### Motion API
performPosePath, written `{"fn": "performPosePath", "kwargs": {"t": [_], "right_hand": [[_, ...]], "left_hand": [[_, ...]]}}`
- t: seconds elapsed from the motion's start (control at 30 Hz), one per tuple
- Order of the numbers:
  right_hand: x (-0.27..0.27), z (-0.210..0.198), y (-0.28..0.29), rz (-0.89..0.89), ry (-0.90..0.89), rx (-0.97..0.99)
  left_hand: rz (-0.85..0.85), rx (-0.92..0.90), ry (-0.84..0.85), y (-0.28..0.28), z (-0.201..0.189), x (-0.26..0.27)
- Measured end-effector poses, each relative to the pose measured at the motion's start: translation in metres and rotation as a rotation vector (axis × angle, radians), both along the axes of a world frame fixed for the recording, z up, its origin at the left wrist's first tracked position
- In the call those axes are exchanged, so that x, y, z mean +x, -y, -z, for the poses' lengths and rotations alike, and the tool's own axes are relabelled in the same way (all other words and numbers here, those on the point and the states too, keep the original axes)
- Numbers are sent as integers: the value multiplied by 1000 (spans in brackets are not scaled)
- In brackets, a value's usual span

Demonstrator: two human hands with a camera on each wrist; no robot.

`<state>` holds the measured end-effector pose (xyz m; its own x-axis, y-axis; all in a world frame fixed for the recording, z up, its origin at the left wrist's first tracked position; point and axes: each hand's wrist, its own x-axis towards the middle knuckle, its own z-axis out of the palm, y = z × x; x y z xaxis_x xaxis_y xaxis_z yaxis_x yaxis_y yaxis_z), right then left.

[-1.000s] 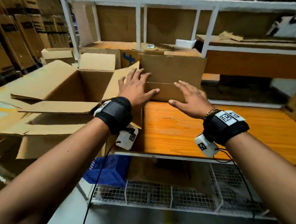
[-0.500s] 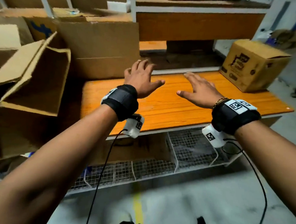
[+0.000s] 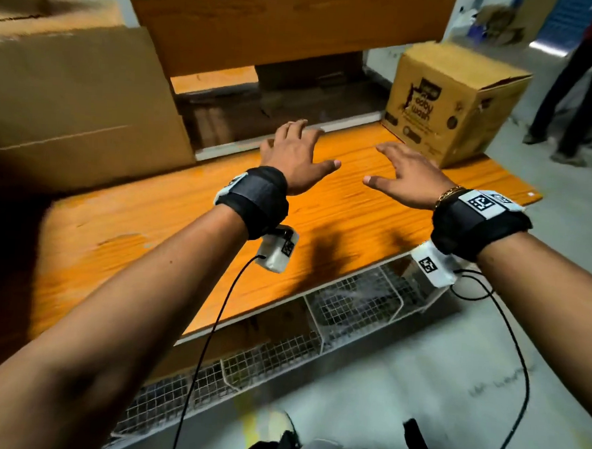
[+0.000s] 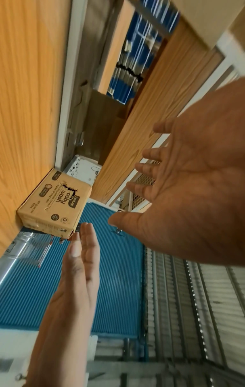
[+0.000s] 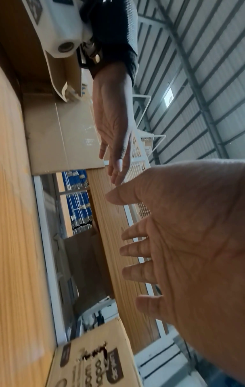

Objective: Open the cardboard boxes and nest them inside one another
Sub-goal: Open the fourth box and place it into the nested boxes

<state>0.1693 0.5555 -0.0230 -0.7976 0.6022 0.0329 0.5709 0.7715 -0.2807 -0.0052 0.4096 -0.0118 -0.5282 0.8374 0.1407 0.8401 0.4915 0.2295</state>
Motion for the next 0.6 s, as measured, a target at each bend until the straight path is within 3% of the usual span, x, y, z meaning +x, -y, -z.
{"fn": "performPosePath", "kwargs": {"t": [0.33,0.6], "right_hand": [[-6,-2,-137,44,-22,-47],[8,-1,-295,-5,-20,-11]], "left_hand": [[34,-20,19,-132,6,-4],[-56,9,102,-275,15,28]]}}
